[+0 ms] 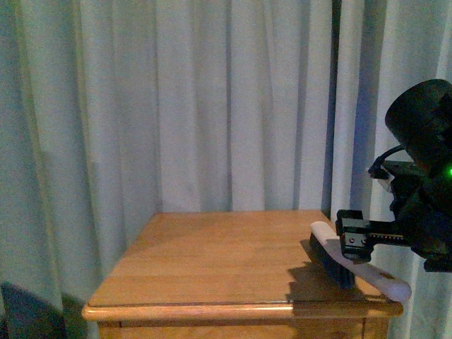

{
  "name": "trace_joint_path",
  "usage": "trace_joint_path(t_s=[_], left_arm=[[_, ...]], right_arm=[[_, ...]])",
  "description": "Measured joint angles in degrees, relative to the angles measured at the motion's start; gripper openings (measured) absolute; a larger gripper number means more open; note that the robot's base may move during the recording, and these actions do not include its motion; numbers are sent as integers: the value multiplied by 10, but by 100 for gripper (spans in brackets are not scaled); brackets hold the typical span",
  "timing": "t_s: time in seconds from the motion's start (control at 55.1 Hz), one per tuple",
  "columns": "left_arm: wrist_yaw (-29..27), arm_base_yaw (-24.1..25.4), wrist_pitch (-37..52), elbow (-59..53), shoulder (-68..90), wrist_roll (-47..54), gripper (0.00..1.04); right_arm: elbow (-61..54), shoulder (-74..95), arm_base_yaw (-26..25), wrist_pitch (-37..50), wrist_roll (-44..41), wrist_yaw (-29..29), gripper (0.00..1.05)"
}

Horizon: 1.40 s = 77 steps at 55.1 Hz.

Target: Clean up trash

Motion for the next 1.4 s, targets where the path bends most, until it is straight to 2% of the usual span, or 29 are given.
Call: trace_joint_path(t_s=[0.526,0.707,0.762,0.961,1.161,1.288,1.397], left_arm=[[0,0,0,0,0,0,27],[0,0,0,0,0,0,27],[0,0,0,0,0,0,27],[0,0,0,0,0,0,27],[0,0,0,0,0,0,27],[0,0,0,0,0,0,27],[0,0,0,0,0,0,27]], right_arm=[[26,72,12,11,54,-4,97],[28,74,12,11,60,-4,75],[29,74,12,11,62,-4,61],[30,74,15,31,60,-2,23],[14,63,16,66,41,-3,21],[-42,8,17,147,-31,46,21],[-121,-94,21,255,-106,74,21]])
